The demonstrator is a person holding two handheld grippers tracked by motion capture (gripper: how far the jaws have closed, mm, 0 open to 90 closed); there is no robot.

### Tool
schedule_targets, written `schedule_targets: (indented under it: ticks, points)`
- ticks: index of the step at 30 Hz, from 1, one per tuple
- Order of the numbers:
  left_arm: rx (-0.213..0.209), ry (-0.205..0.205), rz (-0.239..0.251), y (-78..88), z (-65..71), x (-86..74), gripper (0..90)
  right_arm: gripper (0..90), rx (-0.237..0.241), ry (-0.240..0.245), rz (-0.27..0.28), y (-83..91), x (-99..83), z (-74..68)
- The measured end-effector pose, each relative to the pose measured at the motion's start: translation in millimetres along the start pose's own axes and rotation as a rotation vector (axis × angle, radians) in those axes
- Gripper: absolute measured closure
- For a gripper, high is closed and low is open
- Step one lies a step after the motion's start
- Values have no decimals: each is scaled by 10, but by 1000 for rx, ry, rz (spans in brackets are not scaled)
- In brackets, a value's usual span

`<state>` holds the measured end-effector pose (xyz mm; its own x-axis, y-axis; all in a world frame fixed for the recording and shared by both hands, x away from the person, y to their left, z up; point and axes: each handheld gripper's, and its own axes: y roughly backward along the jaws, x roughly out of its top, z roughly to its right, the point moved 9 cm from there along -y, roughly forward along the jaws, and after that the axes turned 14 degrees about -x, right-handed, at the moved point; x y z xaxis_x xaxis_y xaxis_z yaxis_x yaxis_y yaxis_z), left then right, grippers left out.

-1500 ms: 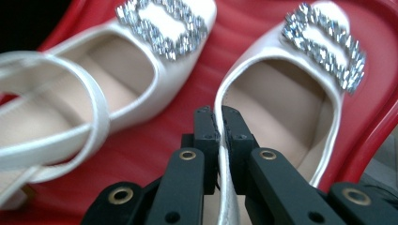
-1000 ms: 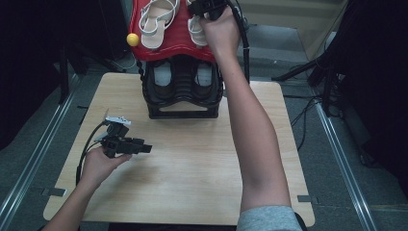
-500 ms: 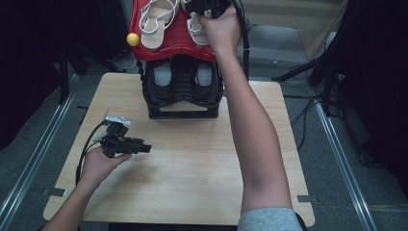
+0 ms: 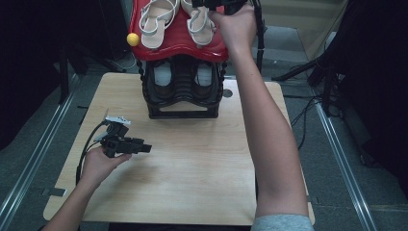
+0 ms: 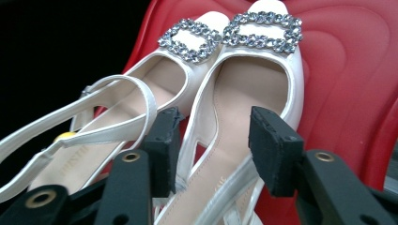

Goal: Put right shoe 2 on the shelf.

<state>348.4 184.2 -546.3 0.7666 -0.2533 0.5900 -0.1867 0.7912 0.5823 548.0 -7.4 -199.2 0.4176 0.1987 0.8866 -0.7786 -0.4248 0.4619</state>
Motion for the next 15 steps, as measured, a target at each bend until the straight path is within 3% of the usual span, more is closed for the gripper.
schedule_targets:
  ticks: [6,15]
  points:
    - [1,-1,-2,-1,-7,2,457,525,4,-11,22,115,-26,132]
    - [1,-1,-7,-15,-12,6,457,517,-40,-22,-10,180,-224,485]
